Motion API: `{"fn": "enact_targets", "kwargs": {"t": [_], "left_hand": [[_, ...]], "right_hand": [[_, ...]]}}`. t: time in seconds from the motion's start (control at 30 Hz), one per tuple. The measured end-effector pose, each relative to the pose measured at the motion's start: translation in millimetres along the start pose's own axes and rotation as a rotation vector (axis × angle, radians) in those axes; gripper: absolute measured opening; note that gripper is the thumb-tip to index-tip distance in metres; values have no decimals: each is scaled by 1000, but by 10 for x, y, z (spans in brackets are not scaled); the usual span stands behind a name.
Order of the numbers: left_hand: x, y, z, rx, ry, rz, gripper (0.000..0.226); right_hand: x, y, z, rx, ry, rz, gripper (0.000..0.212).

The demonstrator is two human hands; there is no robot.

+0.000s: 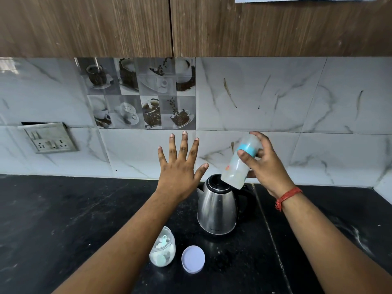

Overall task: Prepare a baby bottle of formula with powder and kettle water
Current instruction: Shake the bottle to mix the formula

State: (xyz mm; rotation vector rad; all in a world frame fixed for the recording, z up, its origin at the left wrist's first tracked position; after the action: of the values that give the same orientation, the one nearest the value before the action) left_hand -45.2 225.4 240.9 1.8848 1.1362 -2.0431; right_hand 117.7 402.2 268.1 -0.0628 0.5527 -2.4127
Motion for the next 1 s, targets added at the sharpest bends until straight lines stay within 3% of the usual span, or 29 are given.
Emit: {"fn": "enact_targets", "kwargs": {"t": [0.1,0.23,0.33,0.47,0.57,0.67,0.77,0.9,1.0], "left_hand": [[3,-17,22,-14,3,3,78],[-1,-7,10,0,4,-3,77],[2,-26,31,-16,15,-2,77],[-3,-19,57,-16,3,0,77],[-2,-33,75,-33,18,-3,77],[7,-20,66,-23,6,1,78],[4,-27,67,-33,22,-3,78],[-15,-17,54,-15,17,-12,77],[-33,-34,79,-35,25,-17,78]], "right_hand": [[-190,-5,-2,-12,-156,-191,59],[-10,-36,2,6,-96,-38,57],[-190,-31,-22,1,-218,-210,61],[-1,-39,-28,15,-106,-34,61],[-172,-42,-55,10,-236,-182,63],[32,-23,-1,16,-83,-6,63],[-134,1,4,-2,-188,-172,61],[32,-11,44,5,-64,-6,66],[-145,-25,18,0,-180,-169,68]]}}
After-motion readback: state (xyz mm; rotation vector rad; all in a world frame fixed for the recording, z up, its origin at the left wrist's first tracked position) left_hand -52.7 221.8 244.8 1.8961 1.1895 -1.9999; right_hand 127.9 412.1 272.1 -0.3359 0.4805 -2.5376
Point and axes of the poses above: each hand's wrist, its own y-axis away from the middle knuckle, its own x-axis out of the palm, z = x × y, the point moved 9 cm from there along -y, towards the middle knuckle, and after that the axes turned 1 degree about -x, right-handed, at the moved point
